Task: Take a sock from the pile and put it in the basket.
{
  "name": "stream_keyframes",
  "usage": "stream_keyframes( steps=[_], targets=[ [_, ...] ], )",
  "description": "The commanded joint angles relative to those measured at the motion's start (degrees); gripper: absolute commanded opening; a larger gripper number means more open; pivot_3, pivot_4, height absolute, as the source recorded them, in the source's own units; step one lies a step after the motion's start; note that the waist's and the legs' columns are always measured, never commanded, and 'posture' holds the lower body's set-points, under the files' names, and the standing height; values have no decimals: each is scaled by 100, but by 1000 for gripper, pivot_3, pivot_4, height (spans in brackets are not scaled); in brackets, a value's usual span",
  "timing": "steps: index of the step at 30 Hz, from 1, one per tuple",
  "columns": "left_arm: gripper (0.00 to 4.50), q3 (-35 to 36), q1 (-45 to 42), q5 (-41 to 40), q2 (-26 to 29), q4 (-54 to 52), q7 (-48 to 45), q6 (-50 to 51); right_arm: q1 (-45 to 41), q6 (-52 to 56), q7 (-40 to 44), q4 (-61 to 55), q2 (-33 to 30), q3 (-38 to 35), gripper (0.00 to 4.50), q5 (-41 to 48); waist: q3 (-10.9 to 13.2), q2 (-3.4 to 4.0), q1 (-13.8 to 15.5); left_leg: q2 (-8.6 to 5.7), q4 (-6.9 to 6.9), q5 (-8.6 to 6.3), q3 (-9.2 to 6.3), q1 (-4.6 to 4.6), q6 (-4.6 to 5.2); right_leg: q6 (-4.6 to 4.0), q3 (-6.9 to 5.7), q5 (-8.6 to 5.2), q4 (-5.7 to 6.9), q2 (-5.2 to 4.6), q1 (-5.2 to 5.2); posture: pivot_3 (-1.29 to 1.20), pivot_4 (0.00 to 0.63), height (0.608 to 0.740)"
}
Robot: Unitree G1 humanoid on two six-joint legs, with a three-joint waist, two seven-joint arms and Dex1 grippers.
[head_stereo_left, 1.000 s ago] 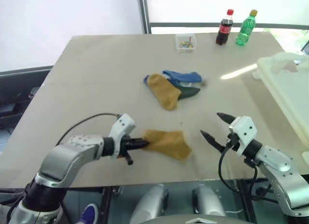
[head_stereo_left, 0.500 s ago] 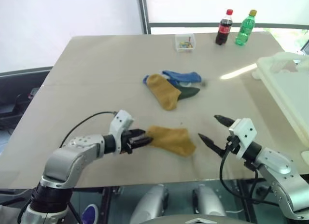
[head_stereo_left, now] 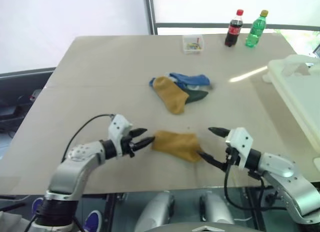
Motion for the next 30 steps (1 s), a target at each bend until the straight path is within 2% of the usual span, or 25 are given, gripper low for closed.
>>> stream_keyframes(
  steps=[1, 3, 5, 8, 10, 11, 14, 18, 20, 21, 22, 23, 25, 26, 30],
  targets=[
    [2525, -188, 14, 259, -104, -50, 236, -102, -104, -276, -28, 251, 26, 282, 4500, -406, -1, 1, 0, 0, 0, 0, -1, 0, 0, 0, -1, 0, 0, 1, -1, 0, 150, 740],
    [2525, -257, 73, 341, -121, -113, 256, -136, -127, -341, -29, 392, 58, 354, 4500, -517, -1, 3, 0, 0, -1, 0, -1, 0, 0, 0, -1, 0, 0, 1, 0, 0, 150, 740],
    [2559, -325, 142, 431, -82, -189, 285, -121, -101, -319, 20, 428, 70, 361, 3966, -495, -5, 2, 1, 0, -1, 0, -1, 1, 0, 0, 0, 0, 0, 1, 1, 0, 150, 740],
    [2559, -384, 330, 403, -72, -393, 295, 14, -85, -380, 104, 471, -18, 357, 2720, -570, -5, 3, 0, 0, 0, 0, 0, 2, 0, 0, 1, 0, 0, 0, 2, 0, 150, 740],
    [2559, -373, 579, 299, -39, -708, 287, 138, -107, -574, 229, 630, -202, 284, 1768, -688, -6, 4, -5, 0, 0, -1, 1, 2, 0, 0, 2, 0, 0, 0, 2, 0, 150, 740],
    [2559, -357, 666, 271, -28, -822, 290, 180, -129, -683, 317, 708, -281, 243, 1126, -694, -6, 4, -3, 0, 0, -1, 2, 2, 1, 0, 3, 0, 0, 1, 2, 0, 150, 740],
    [2559, -268, 867, 266, -69, -1041, 409, 247, -265, -1131, 822, 994, -594, 62, 33, -484, -8, 6, -1, 0, 0, -1, 3, 4, 1, 0, 2, 0, -1, 0, 4, 0, 150, 740],
    [2559, -187, 934, 174, -166, -1085, 503, 284, -457, -1337, 1250, 1278, -837, 20, 33, -378, -10, 4, 11, 0, 1, -4, 1, 6, 7, 1, -2, 0, -1, 0, 8, 0, 150, 740],
    [2559, -97, 879, -86, -195, -1016, 394, 437, -604, -1049, 1483, 1294, -902, 46, 33, -215, -11, 7, 5, 1, 1, -3, 0, 6, 5, 1, -2, 0, 0, 1, 7, 0, 150, 740],
    [3067, -50, 848, -197, -205, -1000, 353, 502, -648, -869, 1583, 1246, -916, 40, 654, -85, -11, 7, 4, 1, 1, -3, 0, 6, 5, 1, -1, 0, 0, 0, 7, 0, 150, 740],
    [3372, -16, 823, -269, -203, -997, 325, 534, -670, -728, 1648, 1175, -921, 29, 991, 24, -11, 7, 11, 1, 1, -3, 0, 6, 5, 0, -1, 0, 0, 0, 7, 0, 150, 740],
    [3865, 24, 796, -274, -196, -984, 352, 522, -678, -681, 1626, 1107, -910, 7, 1523, 39, -11, 7, 13, 1, 2, -3, -1, 6, 5, 1, -2, 0, -1, 0, 8, 0, 150, 740],
    [4239, 94, 777, -291, -176, -951, 363, 469, -652, -651, 1553, 989, -904, -31, 1912, 17, -11, 7, 13, 1, 2, -3, -1, 5, 5, 0, -2, 0, -1, 0, 8, 0, 150, 740],
    [4500, 124, 781, -302, -177, -937, 373, 455, -594, -618, 1495, 905, -901, -76, 2381, 26, -11, 7, 11, 1, 2, -3, -1, 5, 5, 0, -2, 0, -1, 0, 8, 0, 150, 740],
    [4500, 294, 818, -337, -150, -873, 316, 280, -303, -485, 1238, 541, -873, -394, 3701, 145, -11, 7, 6, 1, 0, -2, -2, 5, 3, 0, -1, 0, 0, 0, 6, 0, 150, 740]
  ],
)
